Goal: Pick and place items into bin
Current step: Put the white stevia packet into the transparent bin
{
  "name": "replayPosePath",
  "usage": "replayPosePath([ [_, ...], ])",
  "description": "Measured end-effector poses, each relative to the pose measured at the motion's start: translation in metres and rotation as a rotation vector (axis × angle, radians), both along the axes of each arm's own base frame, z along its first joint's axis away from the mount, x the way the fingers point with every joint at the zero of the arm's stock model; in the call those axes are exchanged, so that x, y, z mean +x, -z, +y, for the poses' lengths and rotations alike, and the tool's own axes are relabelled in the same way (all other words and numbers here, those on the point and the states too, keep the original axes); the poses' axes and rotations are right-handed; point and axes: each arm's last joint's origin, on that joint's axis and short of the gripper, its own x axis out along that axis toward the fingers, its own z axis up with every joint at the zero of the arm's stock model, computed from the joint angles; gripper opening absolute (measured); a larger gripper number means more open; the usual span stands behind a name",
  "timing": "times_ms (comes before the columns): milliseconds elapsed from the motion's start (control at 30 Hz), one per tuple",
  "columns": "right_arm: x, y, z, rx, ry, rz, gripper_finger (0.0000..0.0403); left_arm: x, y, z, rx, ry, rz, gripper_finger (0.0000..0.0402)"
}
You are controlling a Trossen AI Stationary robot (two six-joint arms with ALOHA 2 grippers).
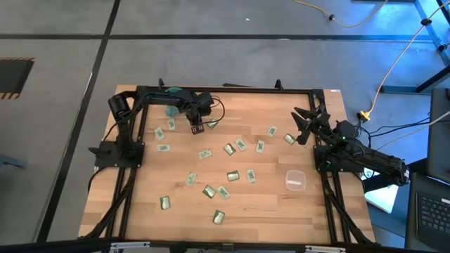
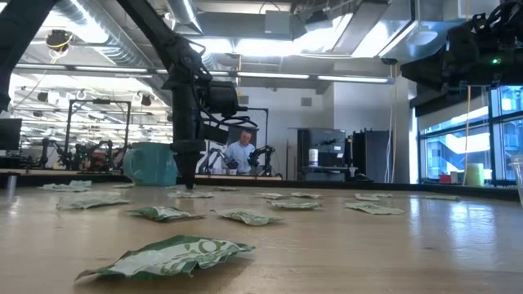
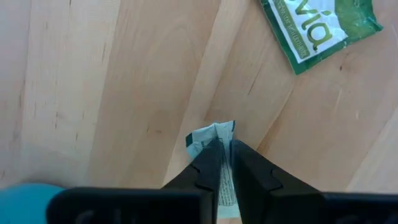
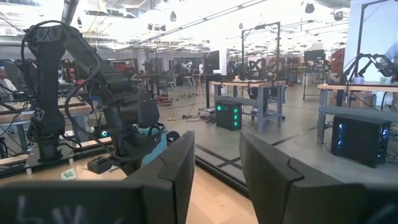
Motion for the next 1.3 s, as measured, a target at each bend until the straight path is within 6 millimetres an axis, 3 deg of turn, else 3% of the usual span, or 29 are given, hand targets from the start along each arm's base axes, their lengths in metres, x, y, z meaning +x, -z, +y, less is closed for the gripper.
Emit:
replayPosePath([
  [267, 0.0, 0.0, 0.0, 0.0, 0.0, 0.0, 0.0132, 0.003, -0.008, -0.005, -0.037, 0.014, 0.002, 0.0005],
  [600, 0.0, 0.0, 0.0, 0.0, 0.0, 0.0, 0.0132, 0.014, -0.074, -0.011, 0.052, 0.058, -0.199, 0.0003],
  [767, 0.0, 0.0, 0.0, 0.0, 0.0, 0.0, 0.0132, -0.007, -0.109, -0.012, 0.115, 0.021, -0.24, 0.0004],
  [1000, 0.0, 0.0, 0.0, 0.0, 0.0, 0.0, 0.0132, -0.047, -0.146, -0.002, 0.321, -0.192, -0.205, 0.0004],
  [1133, 0.0, 0.0, 0.0, 0.0, 0.001, 0.0, 0.0132, -0.061, -0.148, 0.009, 0.323, -0.279, -0.181, 0.0003],
  [1300, 0.0, 0.0, 0.0, 0.0, 0.0, 0.0, 0.0132, -0.064, -0.147, 0.012, 0.233, -0.272, -0.225, 0.0003],
])
